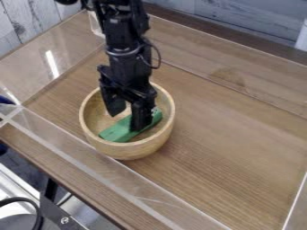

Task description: Remove the green block from inside the brown bowl and put it on the table

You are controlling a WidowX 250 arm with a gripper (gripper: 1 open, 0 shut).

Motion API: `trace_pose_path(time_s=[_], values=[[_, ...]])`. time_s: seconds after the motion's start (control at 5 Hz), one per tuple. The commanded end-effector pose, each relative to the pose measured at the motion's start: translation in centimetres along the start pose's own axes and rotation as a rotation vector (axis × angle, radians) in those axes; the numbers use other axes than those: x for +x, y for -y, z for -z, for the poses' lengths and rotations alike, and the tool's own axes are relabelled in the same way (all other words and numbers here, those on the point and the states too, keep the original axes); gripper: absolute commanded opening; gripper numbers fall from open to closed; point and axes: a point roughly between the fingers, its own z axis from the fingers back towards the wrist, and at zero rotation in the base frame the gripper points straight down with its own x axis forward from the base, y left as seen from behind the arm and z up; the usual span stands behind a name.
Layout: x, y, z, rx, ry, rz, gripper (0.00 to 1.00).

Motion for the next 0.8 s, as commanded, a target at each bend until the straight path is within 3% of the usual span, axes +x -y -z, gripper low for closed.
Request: trace_pose_path(time_s=[0.0, 0.2, 0.4, 0.6], values=[[0.6, -0.5, -0.1, 0.013, 0.031, -0.014, 1.00], [0.7, -0.7, 0.6, 0.010, 0.031, -0.020, 1.00], [0.8, -0.8, 1.0, 0.003, 0.035, -0.025, 0.00], [0.7, -0.9, 1.2, -0.008, 0.037, -0.032, 0.00]])
